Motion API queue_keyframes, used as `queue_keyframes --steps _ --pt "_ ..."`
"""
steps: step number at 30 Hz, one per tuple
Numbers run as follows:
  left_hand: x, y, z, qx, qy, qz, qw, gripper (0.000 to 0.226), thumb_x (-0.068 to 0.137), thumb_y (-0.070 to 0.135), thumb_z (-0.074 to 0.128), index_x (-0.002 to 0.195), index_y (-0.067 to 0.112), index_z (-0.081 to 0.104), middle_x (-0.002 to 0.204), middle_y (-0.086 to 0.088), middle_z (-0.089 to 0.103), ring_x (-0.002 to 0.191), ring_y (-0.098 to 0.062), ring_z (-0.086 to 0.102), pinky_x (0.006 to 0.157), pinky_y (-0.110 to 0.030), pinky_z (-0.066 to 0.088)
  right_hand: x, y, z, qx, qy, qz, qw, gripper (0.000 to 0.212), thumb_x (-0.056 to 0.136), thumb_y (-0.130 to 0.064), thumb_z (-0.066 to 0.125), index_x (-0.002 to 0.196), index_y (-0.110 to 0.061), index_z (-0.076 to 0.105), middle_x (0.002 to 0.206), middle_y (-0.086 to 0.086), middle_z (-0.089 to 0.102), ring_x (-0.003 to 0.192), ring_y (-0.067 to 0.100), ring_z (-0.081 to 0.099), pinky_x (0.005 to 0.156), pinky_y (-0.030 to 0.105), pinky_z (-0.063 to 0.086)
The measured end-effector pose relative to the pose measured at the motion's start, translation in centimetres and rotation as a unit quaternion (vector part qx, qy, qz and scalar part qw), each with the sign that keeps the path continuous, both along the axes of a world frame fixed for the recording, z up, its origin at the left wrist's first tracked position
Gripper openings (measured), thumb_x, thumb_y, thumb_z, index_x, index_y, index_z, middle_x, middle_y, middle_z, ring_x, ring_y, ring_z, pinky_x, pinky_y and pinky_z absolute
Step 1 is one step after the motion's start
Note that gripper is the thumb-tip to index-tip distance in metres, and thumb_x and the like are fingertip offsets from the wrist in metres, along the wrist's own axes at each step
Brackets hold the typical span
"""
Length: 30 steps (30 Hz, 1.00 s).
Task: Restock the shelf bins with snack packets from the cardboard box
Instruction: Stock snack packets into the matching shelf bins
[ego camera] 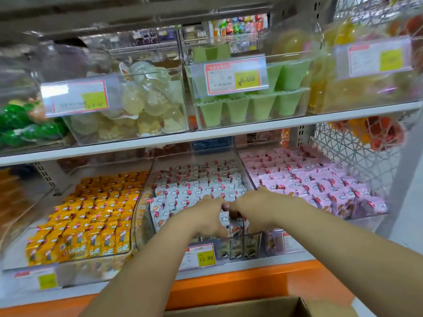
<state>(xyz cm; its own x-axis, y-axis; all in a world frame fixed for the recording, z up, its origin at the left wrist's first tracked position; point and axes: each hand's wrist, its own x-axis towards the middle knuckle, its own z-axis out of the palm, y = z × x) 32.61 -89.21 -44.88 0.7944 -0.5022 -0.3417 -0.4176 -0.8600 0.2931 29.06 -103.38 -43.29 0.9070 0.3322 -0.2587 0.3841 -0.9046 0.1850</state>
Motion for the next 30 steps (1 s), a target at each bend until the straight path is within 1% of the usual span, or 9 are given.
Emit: queue_keyframes --steps 3,6,8,12,14,18,25,27,30 --pt "-0.1 0.0 -0.1 -0.023 0.0 0.013 1.0 0.07 0.082 0.027 0.072 0.14 0.023 0.033 0.131 -0.007 0.034 0.089 -0.022 0.053 0.077 -0.033 0.046 0.2 0.3 0.0 -0.018 0.005 -0.006 1.0 0.045 0.089 -0.01 0.057 0.132 -0.016 0.043 0.1 0.004 0.06 0.107 0.027 0.053 0.11 0.05 0.024" --pt "-0.2 0.3 -0.9 -0.067 -0.01 0.02 0.997 0.067 0.079 0.03 0.075 0.134 0.025 0.037 0.13 -0.006 0.049 0.104 -0.022 0.056 0.088 -0.036 0.049 0.3 0.0 -0.1 -0.008 -0.004 0.001 1.0 0.035 0.088 -0.017 0.059 0.123 -0.018 0.052 0.105 0.003 0.064 0.105 0.025 0.055 0.11 0.052 0.021" --pt "-0.4 0.6 -1.3 -0.098 -0.012 0.024 0.995 0.064 0.078 0.03 0.075 0.131 0.026 0.039 0.133 -0.005 0.05 0.111 -0.021 0.053 0.09 -0.033 0.046 0.2 -0.2 -0.2 -0.005 -0.014 0.006 1.0 0.031 0.087 -0.019 0.06 0.118 -0.018 0.055 0.103 0.002 0.065 0.102 0.024 0.056 0.109 0.05 0.024" --pt "-0.4 0.8 -1.7 -0.134 -0.031 0.032 0.99 0.059 0.078 0.031 0.076 0.126 0.03 0.042 0.136 -0.006 0.046 0.114 -0.021 0.051 0.088 -0.03 0.042 -0.1 -0.3 -0.1 -0.009 -0.039 0.018 0.999 0.025 0.088 -0.017 0.058 0.113 -0.014 0.057 0.076 -0.002 0.053 0.097 0.024 0.056 0.112 0.051 0.012" --pt "-0.5 0.8 -2.0 -0.141 -0.043 0.035 0.988 0.058 0.078 0.031 0.076 0.124 0.031 0.042 0.132 -0.007 0.044 0.116 -0.02 0.045 0.087 -0.03 0.039 -0.2 -0.5 -0.2 -0.006 -0.064 0.025 0.998 0.027 0.087 -0.016 0.058 0.114 -0.015 0.057 0.073 -0.004 0.053 0.097 0.023 0.057 0.114 0.052 0.005" --pt "-0.6 0.8 -2.5 -0.155 -0.047 0.037 0.986 0.057 0.08 0.03 0.075 0.126 0.031 0.041 0.129 -0.006 0.042 0.119 -0.019 0.038 0.089 -0.032 0.037 -0.2 -0.8 -1.4 -0.002 -0.096 0.037 0.995 0.041 0.088 -0.013 0.059 0.127 -0.022 0.052 0.102 0.0 0.068 0.107 0.023 0.057 0.114 0.055 -0.003" --pt "-1.0 2.1 -2.0 -0.214 -0.013 0.046 0.976 0.078 0.077 0.038 0.076 0.142 0.029 0.033 0.147 0.007 0.037 0.131 -0.012 0.038 0.104 -0.027 0.033 -1.8 -1.8 -1.7 0.098 -0.143 0.009 0.985 0.044 0.088 -0.032 0.062 0.131 -0.032 0.051 0.13 -0.005 0.049 0.131 0.017 0.034 0.112 0.053 -0.012" --pt "-1.6 2.9 -1.7 -0.231 -0.043 0.054 0.971 0.076 0.078 0.037 0.074 0.143 0.029 0.034 0.146 0.007 0.038 0.131 -0.01 0.039 0.106 -0.026 0.033 -2.8 -2.0 -2.5 0.166 -0.228 0.026 0.959 0.039 0.08 -0.028 0.073 0.117 -0.03 0.063 0.118 -0.005 0.058 0.121 0.019 0.048 0.111 0.052 -0.006" --pt "-2.6 4.5 -1.2 -0.249 -0.113 0.065 0.96 0.062 0.084 0.034 0.069 0.139 0.031 0.04 0.141 0.01 0.042 0.126 -0.006 0.042 0.104 -0.023 0.032 -3.9 -2.1 -3.8 0.247 -0.312 0.039 0.916 0.034 0.062 -0.019 0.086 0.091 -0.028 0.071 0.089 -0.009 0.065 0.093 0.019 0.064 0.103 0.052 0.02"
